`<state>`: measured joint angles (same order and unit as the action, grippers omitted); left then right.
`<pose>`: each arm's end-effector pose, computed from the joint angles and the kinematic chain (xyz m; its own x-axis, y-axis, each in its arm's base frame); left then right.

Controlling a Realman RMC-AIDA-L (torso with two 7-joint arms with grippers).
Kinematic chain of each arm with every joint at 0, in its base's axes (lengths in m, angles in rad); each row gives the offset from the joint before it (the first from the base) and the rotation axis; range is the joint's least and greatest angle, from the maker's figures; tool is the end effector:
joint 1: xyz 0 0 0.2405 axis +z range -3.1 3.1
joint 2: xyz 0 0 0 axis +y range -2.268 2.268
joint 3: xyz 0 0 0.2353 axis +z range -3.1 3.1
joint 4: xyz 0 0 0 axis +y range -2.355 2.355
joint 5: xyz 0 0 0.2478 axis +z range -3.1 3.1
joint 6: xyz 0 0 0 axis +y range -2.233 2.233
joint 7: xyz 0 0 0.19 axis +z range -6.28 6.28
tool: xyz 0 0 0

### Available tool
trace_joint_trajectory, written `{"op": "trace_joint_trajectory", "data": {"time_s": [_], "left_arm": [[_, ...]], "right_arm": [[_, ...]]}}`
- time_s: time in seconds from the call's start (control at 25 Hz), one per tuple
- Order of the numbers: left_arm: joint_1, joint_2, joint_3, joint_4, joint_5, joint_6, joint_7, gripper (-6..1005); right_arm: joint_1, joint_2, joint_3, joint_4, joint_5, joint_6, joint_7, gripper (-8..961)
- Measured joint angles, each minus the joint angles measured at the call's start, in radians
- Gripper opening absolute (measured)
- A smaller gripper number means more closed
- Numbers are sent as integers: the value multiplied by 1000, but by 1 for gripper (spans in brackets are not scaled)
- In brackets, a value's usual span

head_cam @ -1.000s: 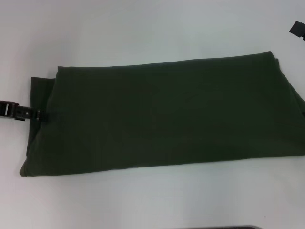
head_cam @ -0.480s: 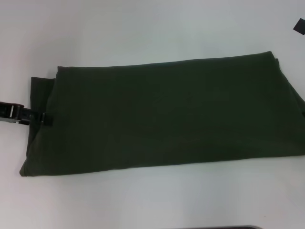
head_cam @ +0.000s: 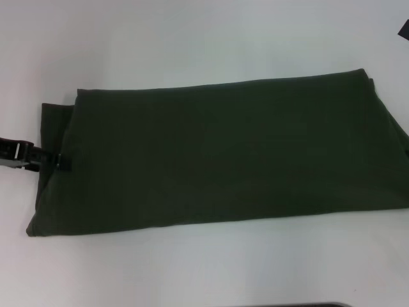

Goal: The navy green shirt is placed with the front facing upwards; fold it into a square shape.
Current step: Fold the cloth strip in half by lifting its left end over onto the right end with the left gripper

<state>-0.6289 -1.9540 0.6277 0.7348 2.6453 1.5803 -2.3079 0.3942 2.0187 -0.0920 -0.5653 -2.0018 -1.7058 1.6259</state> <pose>-0.3341 0.3633 0.0239 0.2994 0.9511 0.0757 0.9346 -0.2764 -0.2239 0.3345 0.3288 0.0721 0.2547 -0.4301 -0.8661 -0.8609 -0.5088 -0.0005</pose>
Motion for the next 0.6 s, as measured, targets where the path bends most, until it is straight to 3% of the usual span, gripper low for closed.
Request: {"op": "trace_joint_trajectory", "data": {"time_s": [0.6], "left_arm": [[-36,-7,0,-31,14,12,2,901]], "right_arm": [[0,-2,0,-1,2,0,5,544]]}}
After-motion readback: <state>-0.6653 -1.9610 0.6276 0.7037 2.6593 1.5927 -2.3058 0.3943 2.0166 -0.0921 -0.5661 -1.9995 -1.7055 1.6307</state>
